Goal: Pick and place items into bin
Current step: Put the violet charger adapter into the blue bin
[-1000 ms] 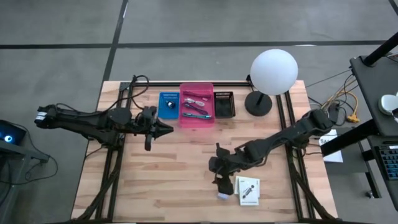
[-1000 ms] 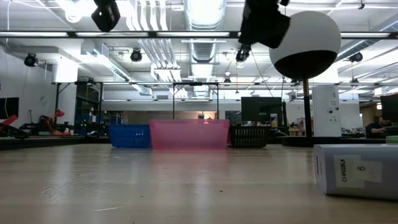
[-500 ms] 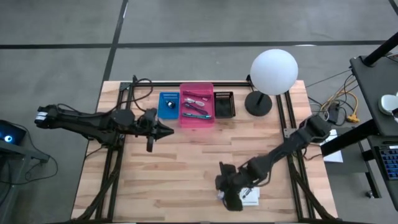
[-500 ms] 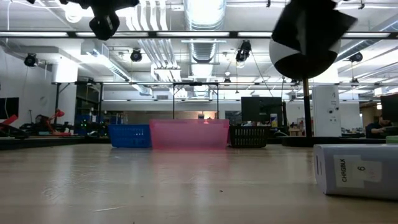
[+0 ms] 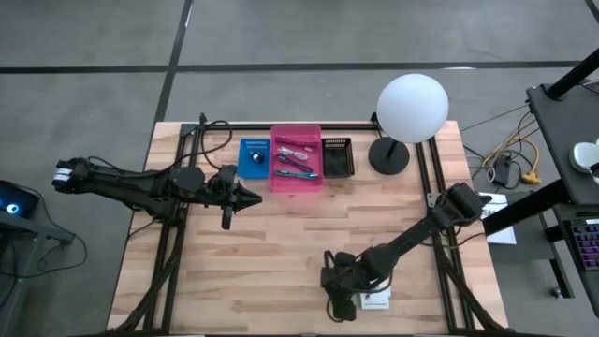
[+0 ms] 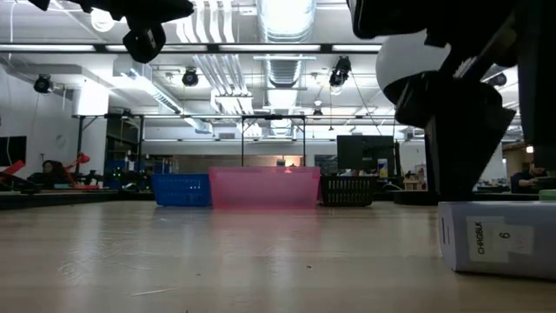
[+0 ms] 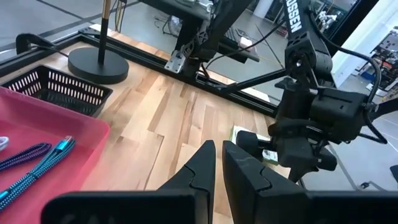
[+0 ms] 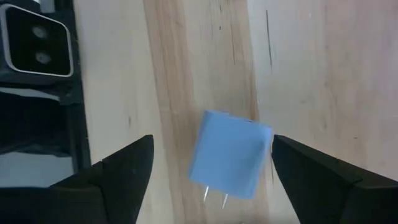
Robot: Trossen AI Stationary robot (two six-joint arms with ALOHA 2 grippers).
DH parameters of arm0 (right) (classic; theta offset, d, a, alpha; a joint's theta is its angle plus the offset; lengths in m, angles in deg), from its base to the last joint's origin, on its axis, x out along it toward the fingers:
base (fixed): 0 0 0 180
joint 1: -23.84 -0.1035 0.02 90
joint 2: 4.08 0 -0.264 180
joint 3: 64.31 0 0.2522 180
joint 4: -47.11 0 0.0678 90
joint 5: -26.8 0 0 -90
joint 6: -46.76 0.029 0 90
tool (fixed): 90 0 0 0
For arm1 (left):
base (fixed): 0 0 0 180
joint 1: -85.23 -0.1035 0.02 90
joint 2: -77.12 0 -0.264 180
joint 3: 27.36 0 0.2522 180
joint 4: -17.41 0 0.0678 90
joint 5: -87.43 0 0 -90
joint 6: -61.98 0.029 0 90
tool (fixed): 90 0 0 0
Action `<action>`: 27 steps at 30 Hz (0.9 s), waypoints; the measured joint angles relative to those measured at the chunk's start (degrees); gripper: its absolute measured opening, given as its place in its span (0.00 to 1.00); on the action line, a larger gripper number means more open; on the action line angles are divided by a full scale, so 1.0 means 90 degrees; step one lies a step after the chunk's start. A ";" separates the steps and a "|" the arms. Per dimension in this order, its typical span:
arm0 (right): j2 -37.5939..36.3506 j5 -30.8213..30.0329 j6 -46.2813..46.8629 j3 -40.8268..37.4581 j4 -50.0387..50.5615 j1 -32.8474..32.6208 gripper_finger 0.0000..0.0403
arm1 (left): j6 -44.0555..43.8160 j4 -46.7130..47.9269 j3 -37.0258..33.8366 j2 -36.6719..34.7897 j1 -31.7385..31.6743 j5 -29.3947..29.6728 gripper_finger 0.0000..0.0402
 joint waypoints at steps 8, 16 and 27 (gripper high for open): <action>0.0308 0.0112 0.0126 0.0020 -0.0051 0.0002 0.80 | -0.0002 0.0014 -0.0029 -0.0005 0.0000 0.0000 0.03; 0.0338 0.0142 0.0248 0.0006 -0.0030 0.0002 0.76 | 0.0000 0.0014 -0.0032 -0.0005 0.0000 0.0000 0.03; 0.0340 -0.0069 0.0267 -0.0003 0.0030 0.0005 0.55 | -0.0001 0.0014 -0.0032 -0.0005 0.0001 0.0000 0.03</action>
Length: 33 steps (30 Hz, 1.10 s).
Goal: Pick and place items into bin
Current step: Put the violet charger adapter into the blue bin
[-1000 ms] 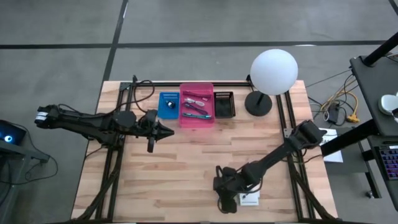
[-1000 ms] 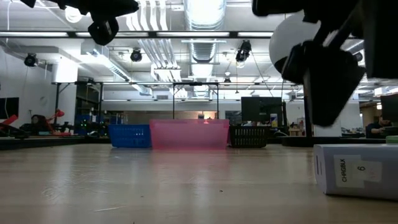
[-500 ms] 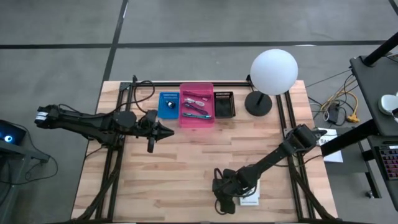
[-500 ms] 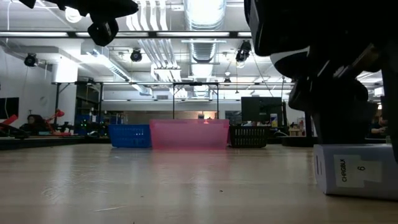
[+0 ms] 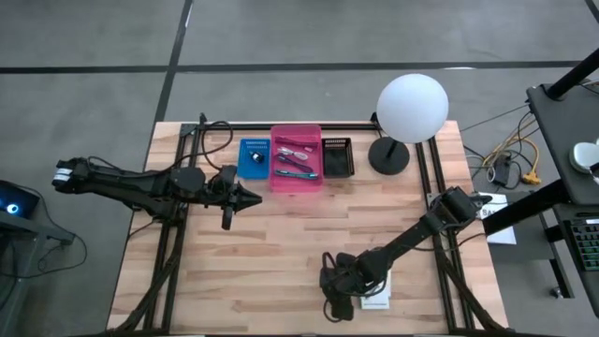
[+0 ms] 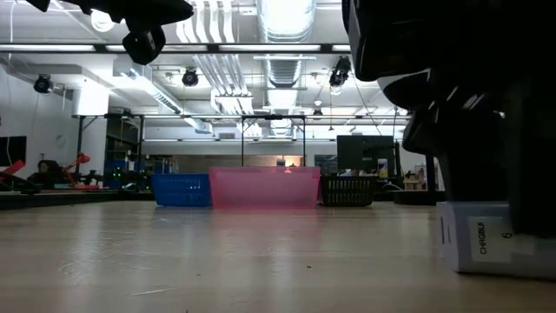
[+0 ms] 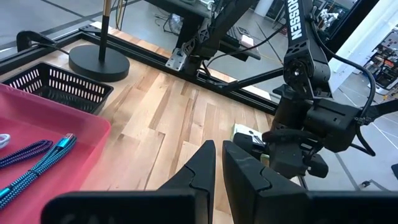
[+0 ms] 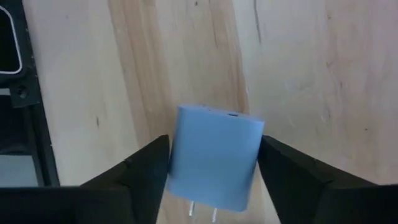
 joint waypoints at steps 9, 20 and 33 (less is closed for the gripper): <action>0.0000 -0.0097 0.0033 -0.0010 0.0010 0.0000 0.44 | 0.0001 0.0000 0.0000 0.0000 0.0001 0.0000 0.03; -0.0005 -0.0121 -0.0449 -0.0054 -0.0013 -0.0002 0.52 | 0.0001 0.0002 -0.0002 0.0000 0.0000 0.0000 0.03; 0.0010 -0.0278 -0.1303 -0.0170 0.0009 -0.0004 0.51 | -0.0001 0.0002 -0.0002 0.0000 0.0001 0.0000 0.03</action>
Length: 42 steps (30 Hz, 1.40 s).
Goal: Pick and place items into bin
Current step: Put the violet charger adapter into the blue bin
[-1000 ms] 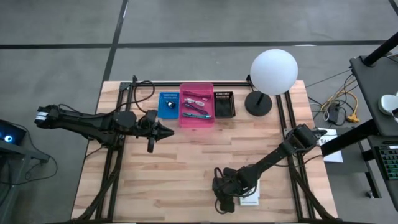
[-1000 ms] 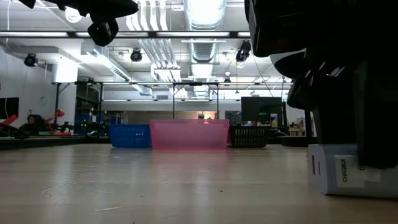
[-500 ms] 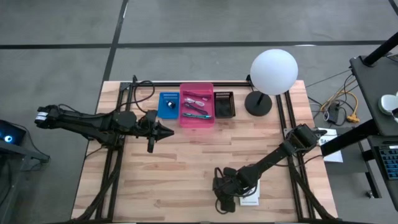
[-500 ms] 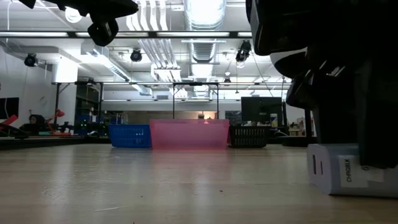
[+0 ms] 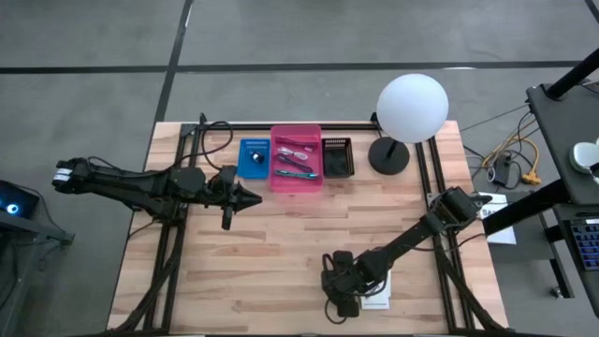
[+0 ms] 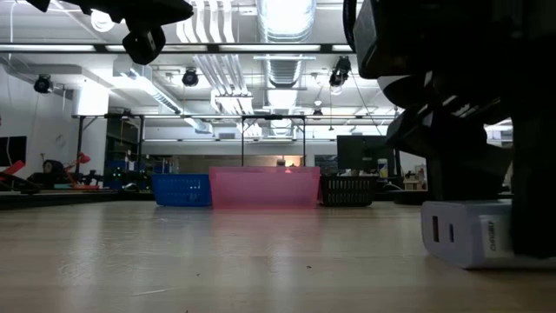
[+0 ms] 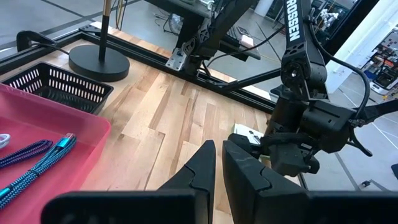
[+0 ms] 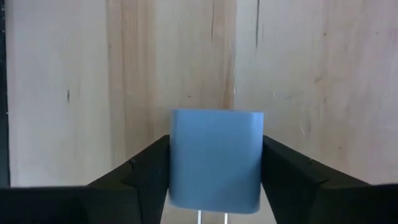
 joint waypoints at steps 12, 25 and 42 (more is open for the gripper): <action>-0.0092 -0.0296 0.0022 0.0128 0.0330 0.0088 0.46 | -0.0001 0.0001 0.0002 0.0000 0.0000 0.0000 0.03; -0.1244 -0.1206 -0.0707 0.0148 -0.0199 0.1386 0.46 | 0.0019 0.0011 0.0005 -0.0213 0.0000 0.0000 0.03; -0.1718 -0.1196 -0.2189 0.0146 -0.4369 0.2513 0.46 | 0.0041 -0.0009 0.0002 -0.0724 0.0002 -0.0378 0.03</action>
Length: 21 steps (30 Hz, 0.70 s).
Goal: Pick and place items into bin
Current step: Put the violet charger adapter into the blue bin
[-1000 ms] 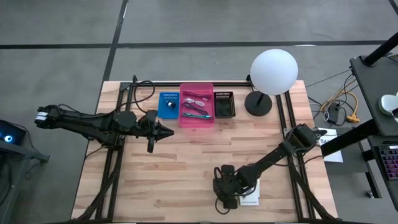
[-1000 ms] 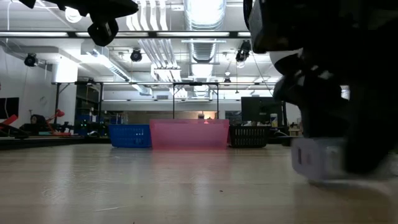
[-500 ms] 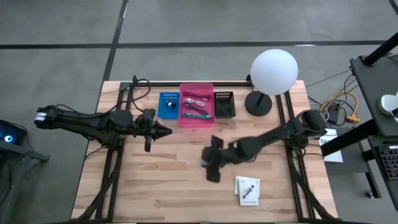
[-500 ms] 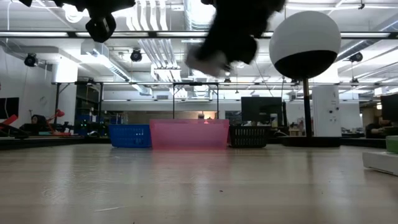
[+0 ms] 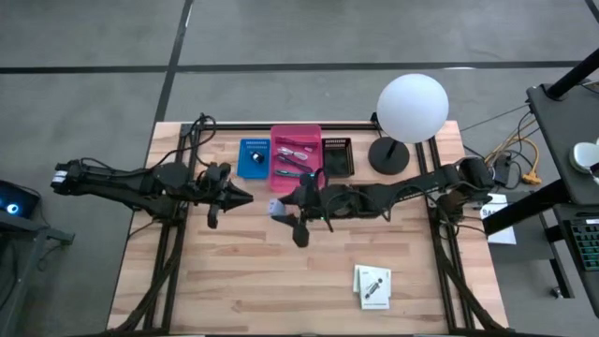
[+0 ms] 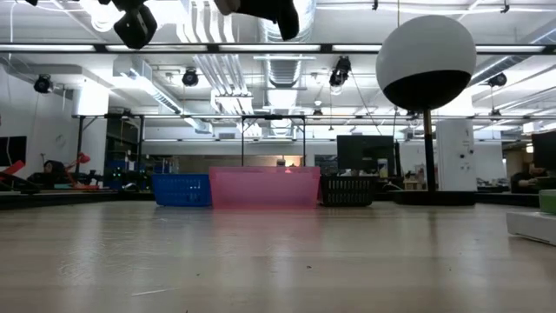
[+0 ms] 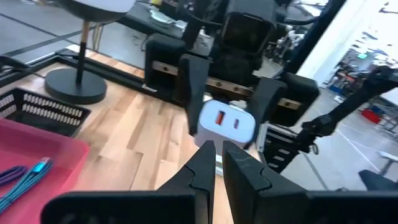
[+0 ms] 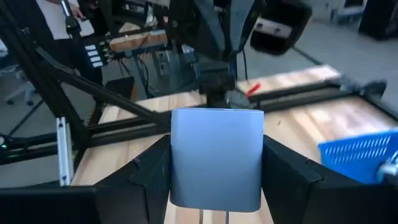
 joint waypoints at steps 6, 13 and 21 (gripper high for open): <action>-0.0011 -0.0504 -0.0786 0.0109 0.0271 0.0012 0.46 | -0.0414 -0.0204 0.0003 -0.0036 0.0000 -0.0103 0.05; -0.0011 -0.1315 -0.2033 0.0388 0.0550 0.0004 0.46 | -0.1618 -0.0248 0.0011 0.0285 -0.0006 -0.0101 0.29; 0.0011 -0.1316 -0.2912 0.0630 0.1607 0.0011 0.46 | -0.1894 -0.0794 0.0182 0.0909 -0.0010 0.0232 0.51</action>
